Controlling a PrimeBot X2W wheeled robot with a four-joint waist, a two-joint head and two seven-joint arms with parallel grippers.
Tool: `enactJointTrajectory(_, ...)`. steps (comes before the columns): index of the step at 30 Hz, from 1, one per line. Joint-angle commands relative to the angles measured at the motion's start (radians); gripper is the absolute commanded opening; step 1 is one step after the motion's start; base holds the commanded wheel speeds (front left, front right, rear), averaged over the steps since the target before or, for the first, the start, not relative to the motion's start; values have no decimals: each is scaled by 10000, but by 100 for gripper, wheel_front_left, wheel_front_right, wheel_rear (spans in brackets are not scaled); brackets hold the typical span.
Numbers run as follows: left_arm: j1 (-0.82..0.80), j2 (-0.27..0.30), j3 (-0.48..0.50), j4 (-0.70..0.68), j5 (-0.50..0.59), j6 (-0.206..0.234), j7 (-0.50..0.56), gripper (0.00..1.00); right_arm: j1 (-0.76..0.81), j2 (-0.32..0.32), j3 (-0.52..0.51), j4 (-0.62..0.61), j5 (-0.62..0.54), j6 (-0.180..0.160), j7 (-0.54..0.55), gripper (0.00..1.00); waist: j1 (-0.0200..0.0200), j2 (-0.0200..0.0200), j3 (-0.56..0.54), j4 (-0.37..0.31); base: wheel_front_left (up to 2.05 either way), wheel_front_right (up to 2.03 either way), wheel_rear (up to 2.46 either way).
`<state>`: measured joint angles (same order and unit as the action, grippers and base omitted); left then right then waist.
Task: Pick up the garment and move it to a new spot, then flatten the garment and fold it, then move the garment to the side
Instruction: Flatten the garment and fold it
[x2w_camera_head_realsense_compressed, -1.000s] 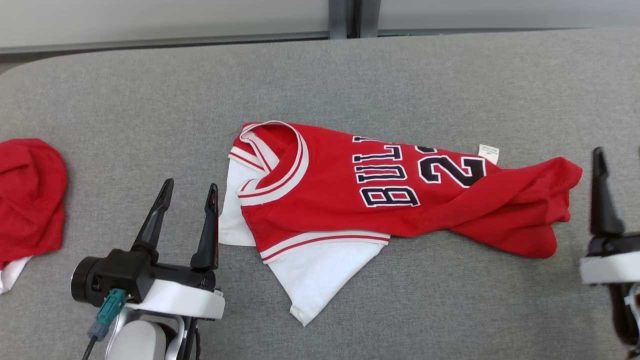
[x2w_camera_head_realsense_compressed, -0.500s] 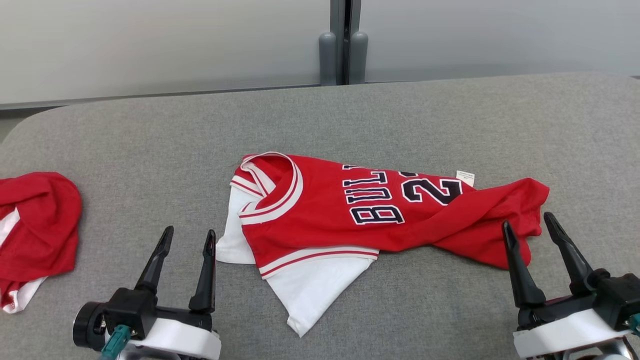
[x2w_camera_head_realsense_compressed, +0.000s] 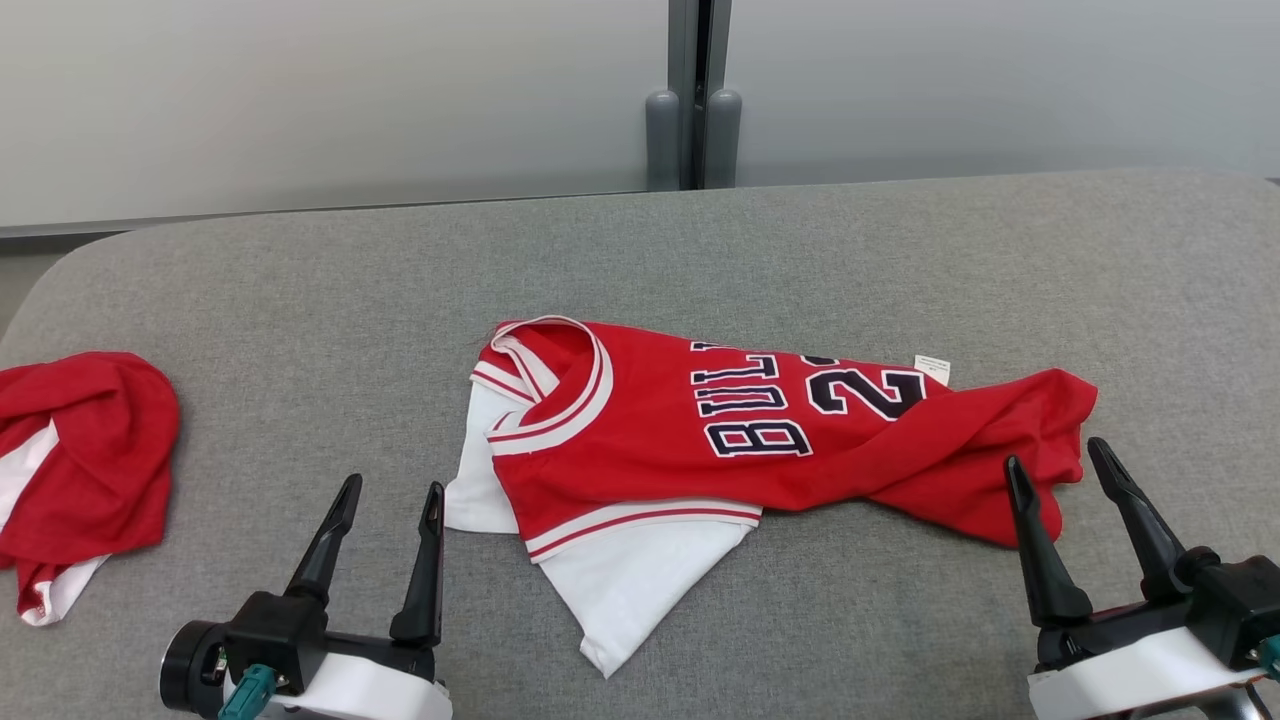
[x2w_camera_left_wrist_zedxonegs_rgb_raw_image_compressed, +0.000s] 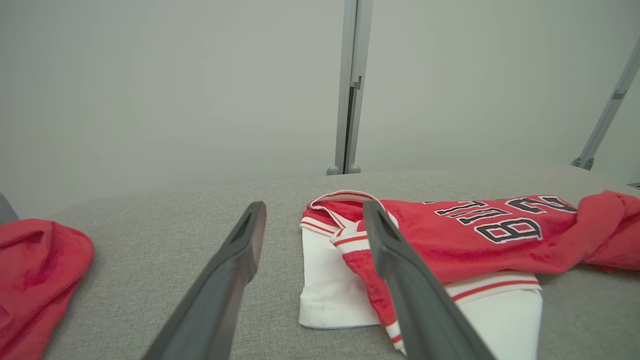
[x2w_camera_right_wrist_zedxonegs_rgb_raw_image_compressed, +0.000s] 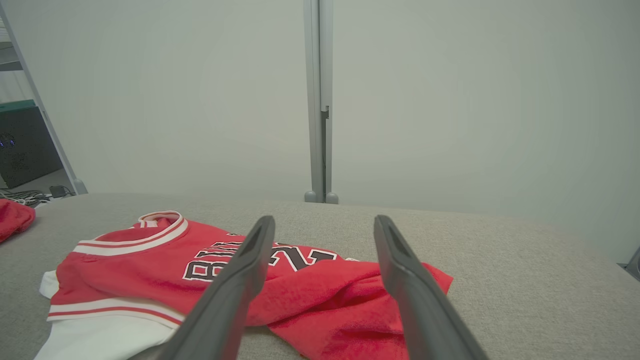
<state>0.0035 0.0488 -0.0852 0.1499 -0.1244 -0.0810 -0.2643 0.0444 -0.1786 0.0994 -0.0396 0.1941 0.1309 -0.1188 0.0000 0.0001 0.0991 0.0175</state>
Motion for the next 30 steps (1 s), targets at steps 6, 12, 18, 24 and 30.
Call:
enactJointTrajectory(6,66,33,-80,21,-74,41,1,100,114,48,-49,14,81,-3,42,100,0,-1,-64,12,0,0,0)
enactJointTrajectory(12,-28,30,-429,126,-117,-11,1,100,49,135,-44,97,215,-3,-13,100,0,-1,-50,7,0,0,0)
enactJointTrajectory(18,7,27,-1486,692,-428,-249,472,100,-35,157,22,194,335,-3,-50,100,0,-1,25,-22,0,0,0)
enactJointTrajectory(24,25,38,-2643,1537,-1266,-362,1976,100,-184,160,174,341,421,-3,-162,100,0,-1,215,-243,0,0,0)
enactJointTrajectory(30,-126,25,-3127,2172,-1857,-231,2950,100,-242,197,147,502,522,-3,-257,100,0,-1,390,-488,0,0,0)
